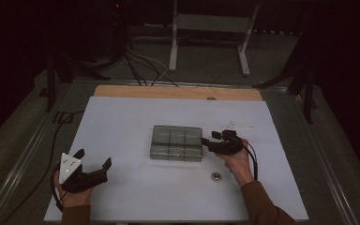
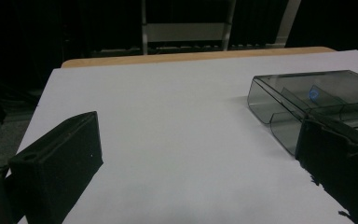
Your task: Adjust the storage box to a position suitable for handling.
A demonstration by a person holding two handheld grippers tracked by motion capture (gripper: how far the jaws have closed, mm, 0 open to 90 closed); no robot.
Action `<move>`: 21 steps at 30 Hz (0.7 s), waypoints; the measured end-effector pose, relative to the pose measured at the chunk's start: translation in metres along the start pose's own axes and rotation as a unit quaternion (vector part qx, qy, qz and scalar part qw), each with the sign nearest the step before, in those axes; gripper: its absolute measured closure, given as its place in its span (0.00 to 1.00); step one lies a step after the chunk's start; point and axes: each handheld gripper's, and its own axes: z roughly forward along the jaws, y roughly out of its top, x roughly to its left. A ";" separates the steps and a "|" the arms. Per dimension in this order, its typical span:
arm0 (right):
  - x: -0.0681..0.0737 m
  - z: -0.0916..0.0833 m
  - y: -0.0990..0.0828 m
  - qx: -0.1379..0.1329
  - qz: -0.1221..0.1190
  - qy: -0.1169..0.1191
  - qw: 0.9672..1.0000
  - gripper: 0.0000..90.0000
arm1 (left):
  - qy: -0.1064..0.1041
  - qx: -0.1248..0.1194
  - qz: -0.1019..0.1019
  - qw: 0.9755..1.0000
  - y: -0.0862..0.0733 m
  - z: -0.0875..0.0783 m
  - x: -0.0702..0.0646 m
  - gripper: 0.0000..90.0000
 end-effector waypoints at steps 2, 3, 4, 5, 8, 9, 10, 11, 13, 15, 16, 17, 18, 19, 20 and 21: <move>-0.001 -0.002 0.001 -0.004 0.010 -0.002 1.000 0.25 | 0.000 0.001 0.000 1.000 0.000 0.000 -0.001 0.02; -0.001 -0.004 0.001 -0.005 0.014 -0.003 1.000 0.21 | -0.001 0.001 0.000 1.000 0.001 0.000 -0.001 0.02; -0.001 -0.005 0.001 -0.006 0.017 -0.004 1.000 0.18 | -0.002 0.001 0.000 1.000 0.001 0.000 -0.002 0.02; -0.001 -0.006 0.001 -0.007 0.018 -0.004 1.000 0.16 | -0.003 0.002 0.001 1.000 0.001 0.001 -0.003 0.02; -0.002 -0.010 0.002 -0.010 0.018 -0.004 1.000 0.06 | -0.007 0.005 0.004 1.000 0.003 0.002 -0.005 0.02; -0.002 -0.011 0.002 -0.008 0.017 -0.004 1.000 0.03 | -0.007 0.005 0.005 1.000 0.004 0.003 -0.006 0.02; -0.002 -0.012 0.003 -0.008 0.014 -0.008 1.000 0.02 | -0.009 0.006 0.006 1.000 0.005 0.003 -0.007 0.02; -0.002 -0.014 0.003 -0.008 0.011 -0.009 1.000 0.00 | -0.011 0.005 0.006 1.000 0.007 0.003 -0.007 0.02; -0.001 -0.017 0.003 -0.009 0.007 -0.015 1.000 0.00 | -0.014 0.004 0.007 1.000 0.010 0.003 -0.009 0.02; -0.001 -0.020 0.003 -0.014 0.002 -0.015 1.000 0.00 | -0.017 0.005 0.008 1.000 0.012 0.004 -0.010 0.02; 0.000 -0.022 0.003 -0.015 0.001 -0.016 1.000 0.00 | -0.018 0.006 0.009 1.000 0.014 0.004 -0.011 0.02; 0.000 -0.023 0.003 -0.016 -0.001 -0.019 1.000 0.00 | -0.019 0.008 0.011 1.000 0.015 0.005 -0.011 0.02; 0.000 -0.025 0.003 -0.017 0.000 -0.020 1.000 0.00 | -0.021 0.008 0.010 1.000 0.016 0.005 -0.012 0.02; 0.000 -0.027 0.003 -0.019 -0.001 -0.018 1.000 0.00 | -0.024 0.009 0.011 1.000 0.017 0.006 -0.012 0.02; 0.000 -0.028 0.002 -0.019 -0.002 -0.017 1.000 0.00 | -0.025 0.010 0.012 1.000 0.018 0.007 -0.013 0.02; -0.001 -0.030 0.002 -0.022 -0.001 -0.015 1.000 0.00 | -0.026 0.011 0.013 1.000 0.019 0.008 -0.013 0.02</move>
